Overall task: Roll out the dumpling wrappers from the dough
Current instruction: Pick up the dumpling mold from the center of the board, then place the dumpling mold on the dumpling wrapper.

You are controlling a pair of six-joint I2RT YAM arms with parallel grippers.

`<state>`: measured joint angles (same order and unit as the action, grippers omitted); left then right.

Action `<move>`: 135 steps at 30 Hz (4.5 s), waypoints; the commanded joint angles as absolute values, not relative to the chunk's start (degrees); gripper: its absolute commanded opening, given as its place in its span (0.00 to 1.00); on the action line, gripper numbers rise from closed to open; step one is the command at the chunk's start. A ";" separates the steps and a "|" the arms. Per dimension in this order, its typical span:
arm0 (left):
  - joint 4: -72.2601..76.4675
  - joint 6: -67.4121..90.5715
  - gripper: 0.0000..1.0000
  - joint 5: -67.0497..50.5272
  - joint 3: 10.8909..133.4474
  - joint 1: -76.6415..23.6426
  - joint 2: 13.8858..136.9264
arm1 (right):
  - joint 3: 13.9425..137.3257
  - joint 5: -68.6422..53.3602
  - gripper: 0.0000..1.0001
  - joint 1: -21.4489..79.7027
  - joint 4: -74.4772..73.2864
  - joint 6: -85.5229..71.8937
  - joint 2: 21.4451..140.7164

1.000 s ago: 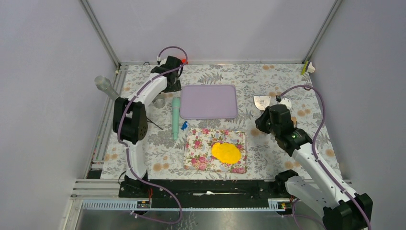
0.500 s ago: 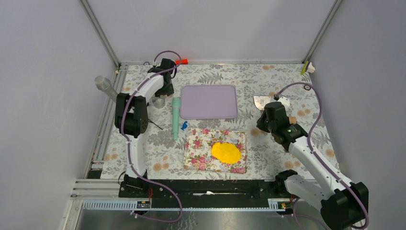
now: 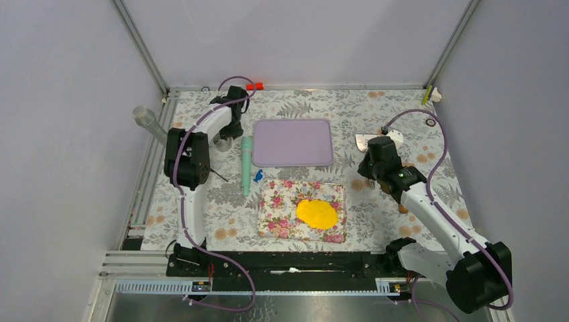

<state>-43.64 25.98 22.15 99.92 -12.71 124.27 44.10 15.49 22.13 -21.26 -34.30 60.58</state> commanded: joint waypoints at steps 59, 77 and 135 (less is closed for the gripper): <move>-33.34 20.79 0.00 24.12 81.08 -79.89 106.65 | 41.01 35.45 0.20 22.50 -42.09 -45.02 19.24; -30.95 20.45 0.00 25.27 80.07 -79.82 109.78 | 42.64 39.00 0.21 22.54 -44.53 -45.20 16.68; -14.91 46.69 0.58 -14.02 51.50 -50.58 81.98 | 23.71 -22.35 0.32 22.57 -16.39 -47.46 43.66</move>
<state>-22.48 43.83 -9.43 52.53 -50.57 81.49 25.50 -20.16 22.15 -22.63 -44.56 45.93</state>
